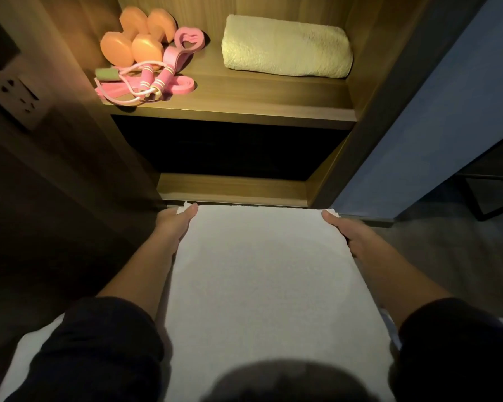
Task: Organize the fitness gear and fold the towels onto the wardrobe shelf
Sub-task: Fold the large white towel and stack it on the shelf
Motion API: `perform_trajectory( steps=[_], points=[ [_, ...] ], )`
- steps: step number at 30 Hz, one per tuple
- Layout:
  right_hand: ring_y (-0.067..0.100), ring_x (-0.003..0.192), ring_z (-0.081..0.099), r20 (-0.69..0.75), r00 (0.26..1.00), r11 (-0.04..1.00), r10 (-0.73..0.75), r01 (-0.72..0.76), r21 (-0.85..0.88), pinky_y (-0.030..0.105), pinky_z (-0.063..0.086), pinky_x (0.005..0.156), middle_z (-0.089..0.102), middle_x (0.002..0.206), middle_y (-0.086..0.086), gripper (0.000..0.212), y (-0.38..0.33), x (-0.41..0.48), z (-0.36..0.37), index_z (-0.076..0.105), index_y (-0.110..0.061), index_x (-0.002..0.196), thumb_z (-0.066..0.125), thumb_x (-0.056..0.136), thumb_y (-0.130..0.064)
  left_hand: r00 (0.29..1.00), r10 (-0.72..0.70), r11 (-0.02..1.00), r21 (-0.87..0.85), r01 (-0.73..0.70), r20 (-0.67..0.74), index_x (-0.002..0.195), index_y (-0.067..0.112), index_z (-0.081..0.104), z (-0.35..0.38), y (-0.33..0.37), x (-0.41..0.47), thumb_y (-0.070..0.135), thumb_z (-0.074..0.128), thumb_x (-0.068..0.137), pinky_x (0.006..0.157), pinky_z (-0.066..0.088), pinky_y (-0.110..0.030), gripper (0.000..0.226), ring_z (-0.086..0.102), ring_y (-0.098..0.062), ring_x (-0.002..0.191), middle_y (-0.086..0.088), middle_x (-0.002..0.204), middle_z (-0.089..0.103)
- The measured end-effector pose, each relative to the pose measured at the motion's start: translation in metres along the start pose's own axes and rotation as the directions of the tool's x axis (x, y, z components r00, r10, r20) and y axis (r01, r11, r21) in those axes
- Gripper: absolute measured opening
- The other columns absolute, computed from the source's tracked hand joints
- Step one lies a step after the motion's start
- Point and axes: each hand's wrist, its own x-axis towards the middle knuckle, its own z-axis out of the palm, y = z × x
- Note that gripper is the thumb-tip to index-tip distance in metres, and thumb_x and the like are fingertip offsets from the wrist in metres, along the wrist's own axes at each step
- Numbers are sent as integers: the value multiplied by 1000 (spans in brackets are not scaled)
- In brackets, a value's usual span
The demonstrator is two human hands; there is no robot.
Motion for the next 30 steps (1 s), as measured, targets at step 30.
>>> perform_trajectory(
  steps=[30],
  points=[
    [34,111,61,-149,981,968,-120,82,-236,41,50,86,59,132,14,68,-5,-2,15,47,-9,138,49,93,-60,998,26,958,287,-10,-52,132,4,54,6,1,-2,55,50,95,88,44,-39,63,57,-33,107,-17,129,58]
  ],
)
